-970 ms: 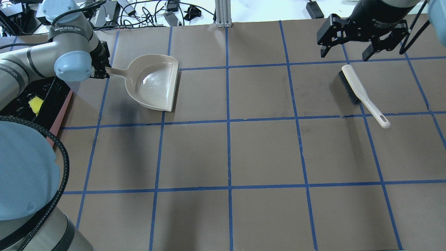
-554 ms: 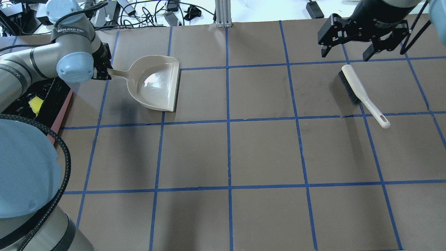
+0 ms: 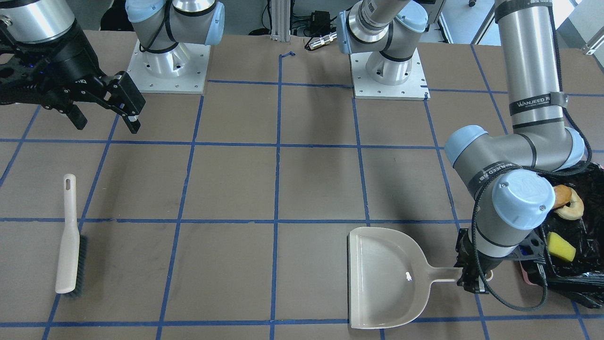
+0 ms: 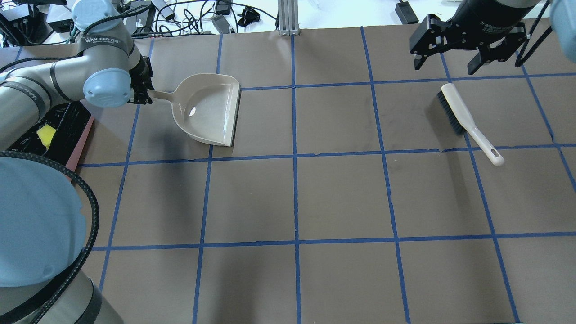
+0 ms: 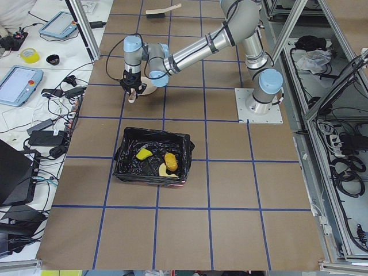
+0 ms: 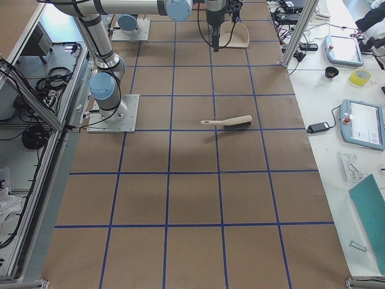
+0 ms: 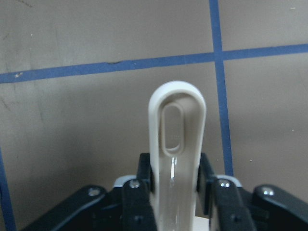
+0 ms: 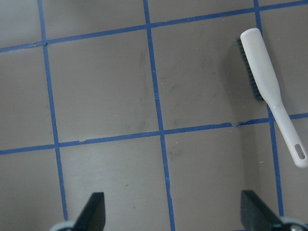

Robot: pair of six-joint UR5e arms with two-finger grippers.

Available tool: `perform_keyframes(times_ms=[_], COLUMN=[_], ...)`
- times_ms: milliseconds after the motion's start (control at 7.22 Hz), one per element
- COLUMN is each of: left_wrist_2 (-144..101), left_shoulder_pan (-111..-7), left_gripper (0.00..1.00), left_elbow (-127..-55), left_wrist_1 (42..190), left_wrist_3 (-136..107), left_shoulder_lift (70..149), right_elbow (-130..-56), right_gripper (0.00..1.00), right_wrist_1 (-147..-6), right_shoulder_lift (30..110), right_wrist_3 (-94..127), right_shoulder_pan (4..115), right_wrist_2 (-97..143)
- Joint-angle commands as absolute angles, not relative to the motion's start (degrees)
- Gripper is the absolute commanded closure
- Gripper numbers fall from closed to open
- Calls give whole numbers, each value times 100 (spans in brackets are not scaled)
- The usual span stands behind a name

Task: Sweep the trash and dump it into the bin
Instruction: 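Lower the dustpan and open the left gripper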

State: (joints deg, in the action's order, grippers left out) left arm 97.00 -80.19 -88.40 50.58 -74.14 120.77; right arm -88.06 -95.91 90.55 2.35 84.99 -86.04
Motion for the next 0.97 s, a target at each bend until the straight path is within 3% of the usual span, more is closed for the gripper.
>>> perform_keyframes(times_ms=[0, 277, 554, 831], left_wrist_2=[9703, 9712, 9703, 9694], left_shoulder_pan=[-8024, -8024, -8024, -8042], left_gripper=[85, 83, 72, 52], left_elbow=[-8868, -8903, -8921, -8921], left_wrist_1=[5080, 5185, 5194, 5186], left_wrist_3=[-7646, -7638, -7655, -7690], left_shoulder_lift=[12067, 12015, 12050, 12041], right_elbow=[-8798, -8789, -8789, -8798], right_gripper=[0, 0, 0, 0], right_wrist_1=[-9606, -9676, -9686, -9738], right_shoulder_lift=[9044, 8957, 8921, 8921], right_wrist_3=[246, 324, 404, 413], right_shoulder_pan=[8499, 8499, 8499, 8490], right_wrist_2=[-8605, -8596, -8613, -8613])
